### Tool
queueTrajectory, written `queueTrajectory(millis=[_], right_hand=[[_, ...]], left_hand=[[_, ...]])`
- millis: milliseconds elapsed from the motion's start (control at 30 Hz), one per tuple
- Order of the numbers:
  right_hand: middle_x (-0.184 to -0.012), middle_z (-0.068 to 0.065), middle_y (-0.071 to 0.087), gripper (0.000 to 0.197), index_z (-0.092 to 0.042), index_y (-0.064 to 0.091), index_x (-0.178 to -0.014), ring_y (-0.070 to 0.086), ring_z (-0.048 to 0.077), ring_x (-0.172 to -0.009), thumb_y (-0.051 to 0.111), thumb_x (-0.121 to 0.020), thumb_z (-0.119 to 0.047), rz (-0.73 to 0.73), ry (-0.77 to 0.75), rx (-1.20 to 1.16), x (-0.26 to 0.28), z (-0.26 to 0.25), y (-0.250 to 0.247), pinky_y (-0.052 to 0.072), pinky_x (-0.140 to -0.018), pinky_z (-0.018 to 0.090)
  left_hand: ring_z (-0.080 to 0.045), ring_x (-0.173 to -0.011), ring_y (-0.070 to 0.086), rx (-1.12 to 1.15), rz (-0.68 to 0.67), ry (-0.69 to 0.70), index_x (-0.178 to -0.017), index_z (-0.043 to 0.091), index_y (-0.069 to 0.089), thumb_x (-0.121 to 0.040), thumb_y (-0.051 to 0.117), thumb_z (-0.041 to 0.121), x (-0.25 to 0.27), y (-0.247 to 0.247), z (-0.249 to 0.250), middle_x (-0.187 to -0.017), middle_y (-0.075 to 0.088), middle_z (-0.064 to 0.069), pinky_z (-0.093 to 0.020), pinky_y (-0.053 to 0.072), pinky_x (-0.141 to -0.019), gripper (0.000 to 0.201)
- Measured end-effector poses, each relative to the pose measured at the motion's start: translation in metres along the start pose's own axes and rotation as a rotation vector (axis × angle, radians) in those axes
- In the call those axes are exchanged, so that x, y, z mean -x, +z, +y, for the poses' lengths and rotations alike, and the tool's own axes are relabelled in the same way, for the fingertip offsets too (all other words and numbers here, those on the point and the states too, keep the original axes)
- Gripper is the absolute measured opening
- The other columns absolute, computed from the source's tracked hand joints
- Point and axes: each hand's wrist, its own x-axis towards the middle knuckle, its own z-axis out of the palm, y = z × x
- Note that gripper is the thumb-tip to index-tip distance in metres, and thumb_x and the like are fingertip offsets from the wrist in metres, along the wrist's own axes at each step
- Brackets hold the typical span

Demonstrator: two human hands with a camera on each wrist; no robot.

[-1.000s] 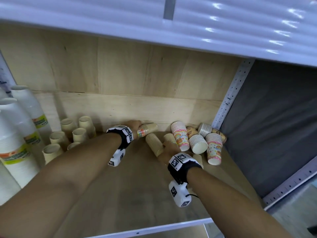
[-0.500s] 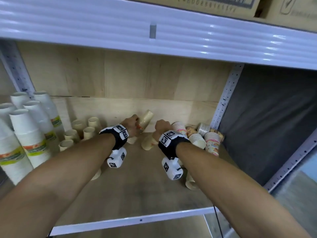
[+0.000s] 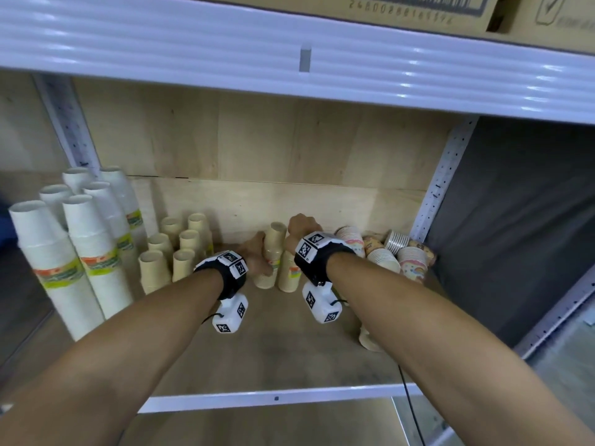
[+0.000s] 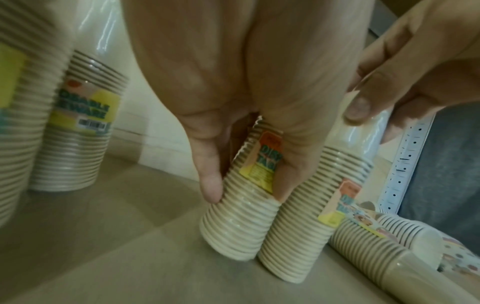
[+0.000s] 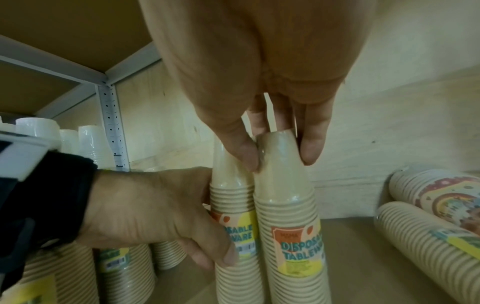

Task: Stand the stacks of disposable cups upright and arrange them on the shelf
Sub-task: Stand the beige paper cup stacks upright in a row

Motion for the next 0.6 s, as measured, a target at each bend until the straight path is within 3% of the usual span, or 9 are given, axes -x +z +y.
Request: queueTrajectory(millis=[100,167,267,367,467,600], right_hand=[[-0.110,0.013,0.063,0.011,-0.006,0.056,-0.094,0.063,0.029,-0.091,0.058,-0.083,-0.008,-0.018,0.004,-0.014,-0.001,-0.003,-0.001,0.049,-0.070,0.030],[-0.110,0.012,0.062,0.015,-0.007,0.056,-0.095,0.063,0.030,-0.095,0.061,-0.083,-0.013,-0.026,0.019,-0.011,-0.003,0.000,0.001,0.048,-0.070,0.030],[-0.107,0.012,0.057,0.030,-0.005,0.058,-0.109,0.062,0.031,-0.099,0.063,-0.083,-0.018,-0.028,0.029,-0.038,-0.002,0.004,-0.002,0.049,-0.075,0.031],[-0.100,0.010,0.054,0.026,-0.004,0.060,-0.106,0.059,0.027,-0.091,0.064,-0.082,-0.013,-0.054,0.003,-0.042,-0.005,0.005,-0.008,0.044,-0.068,0.025],[-0.104,0.012,0.058,0.021,-0.005,0.059,-0.100,0.056,0.025,-0.085,0.064,-0.082,-0.013,-0.067,-0.025,-0.020,-0.009,0.006,-0.011,0.040,-0.060,0.021],[-0.129,0.011,0.052,0.041,-0.005,0.053,-0.128,0.057,0.027,-0.111,0.059,-0.088,-0.011,-0.066,-0.075,0.025,-0.010,0.005,-0.011,0.048,-0.081,0.029]], left_hand=[[-0.025,-0.112,0.055,0.082,-0.026,-0.011,-0.130,0.019,0.039,-0.063,0.085,0.016,0.003,0.004,-0.002,-0.119,0.057,0.002,-0.043,0.048,-0.092,0.081],[-0.025,-0.112,0.056,0.118,-0.026,-0.011,-0.130,0.021,0.041,-0.061,0.086,0.014,0.002,0.007,-0.006,-0.121,0.060,0.000,-0.045,0.049,-0.096,0.083],[-0.024,-0.111,0.058,0.169,-0.019,0.002,-0.130,0.023,0.043,-0.061,0.086,0.015,0.006,0.006,-0.008,-0.119,0.061,0.001,-0.045,0.051,-0.094,0.082],[-0.024,-0.107,0.060,0.188,-0.018,0.016,-0.126,0.021,0.045,-0.064,0.084,0.015,0.013,-0.002,-0.003,-0.115,0.062,-0.001,-0.044,0.053,-0.091,0.074],[-0.025,-0.098,0.063,0.203,0.020,0.022,-0.113,0.020,0.049,-0.065,0.083,0.014,0.016,-0.019,0.006,-0.104,0.064,-0.004,-0.046,0.057,-0.085,0.060],[-0.027,-0.089,0.065,0.223,0.054,0.030,-0.114,0.024,0.054,-0.070,0.082,0.017,0.017,-0.044,0.020,-0.100,0.063,-0.007,-0.039,0.060,-0.076,0.053]])
